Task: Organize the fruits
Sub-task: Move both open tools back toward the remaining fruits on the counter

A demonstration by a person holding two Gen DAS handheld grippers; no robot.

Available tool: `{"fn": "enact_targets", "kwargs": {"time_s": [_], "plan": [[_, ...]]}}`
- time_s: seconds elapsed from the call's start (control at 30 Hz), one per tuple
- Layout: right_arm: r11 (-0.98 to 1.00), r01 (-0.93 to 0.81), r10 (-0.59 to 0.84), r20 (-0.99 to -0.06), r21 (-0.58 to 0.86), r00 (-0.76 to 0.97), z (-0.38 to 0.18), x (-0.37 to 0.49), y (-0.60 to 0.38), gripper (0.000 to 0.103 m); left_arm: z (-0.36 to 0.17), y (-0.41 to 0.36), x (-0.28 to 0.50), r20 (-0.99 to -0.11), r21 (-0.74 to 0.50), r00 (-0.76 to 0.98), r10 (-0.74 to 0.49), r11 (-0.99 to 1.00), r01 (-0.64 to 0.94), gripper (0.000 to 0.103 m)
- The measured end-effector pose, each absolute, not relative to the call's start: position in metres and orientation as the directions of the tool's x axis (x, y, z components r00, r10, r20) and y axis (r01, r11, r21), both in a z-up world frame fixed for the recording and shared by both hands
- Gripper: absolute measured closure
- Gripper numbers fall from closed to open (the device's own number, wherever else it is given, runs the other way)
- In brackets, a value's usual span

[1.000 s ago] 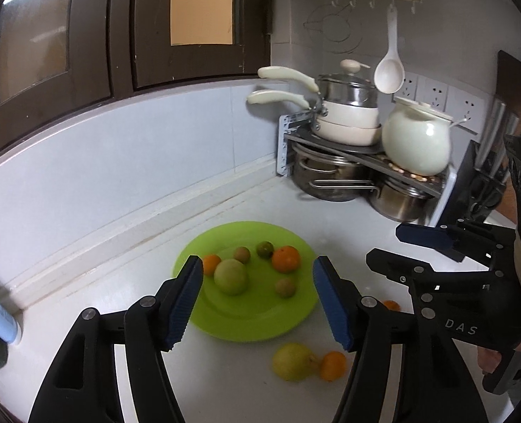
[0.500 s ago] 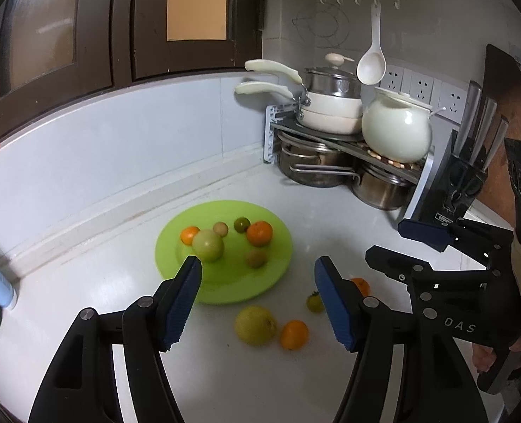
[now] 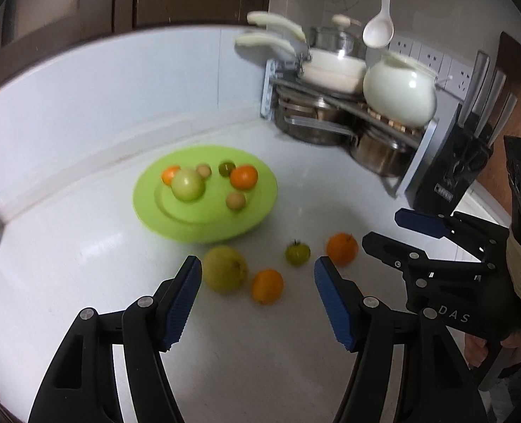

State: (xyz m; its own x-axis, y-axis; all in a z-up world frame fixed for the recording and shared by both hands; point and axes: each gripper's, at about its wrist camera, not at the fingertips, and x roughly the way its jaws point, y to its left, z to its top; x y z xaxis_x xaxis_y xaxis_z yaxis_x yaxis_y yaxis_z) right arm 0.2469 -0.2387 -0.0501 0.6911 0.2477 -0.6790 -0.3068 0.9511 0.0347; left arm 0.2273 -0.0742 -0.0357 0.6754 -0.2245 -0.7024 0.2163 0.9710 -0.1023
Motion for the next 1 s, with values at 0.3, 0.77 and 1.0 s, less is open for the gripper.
{"fn": "enact_targets", "kwargs": {"time_s": [0.3, 0.77, 1.0], "plan": [[0.951, -0.303, 0.243, -0.741, 0.055, 0.626, -0.087, 0.256, -0.25, 0.047, -0.07, -0.085, 0.243, -0.774, -0.142, 0.584, -0.244, 0.966, 0.216, 0.042], [0.952, -0.288, 0.261, -0.767, 0.104, 0.587, -0.114, 0.28, -0.265, 0.047, -0.107, -0.096, 0.272, -0.831, -0.136, 0.51, -0.222, 0.97, 0.201, 0.058], [0.949, -0.294, 0.268, -0.776, 0.112, 0.57, -0.12, 0.29, -0.263, 0.047, -0.114, -0.102, 0.281, -0.84, -0.131, 0.497, -0.22, 0.969, 0.208, 0.059]]}}
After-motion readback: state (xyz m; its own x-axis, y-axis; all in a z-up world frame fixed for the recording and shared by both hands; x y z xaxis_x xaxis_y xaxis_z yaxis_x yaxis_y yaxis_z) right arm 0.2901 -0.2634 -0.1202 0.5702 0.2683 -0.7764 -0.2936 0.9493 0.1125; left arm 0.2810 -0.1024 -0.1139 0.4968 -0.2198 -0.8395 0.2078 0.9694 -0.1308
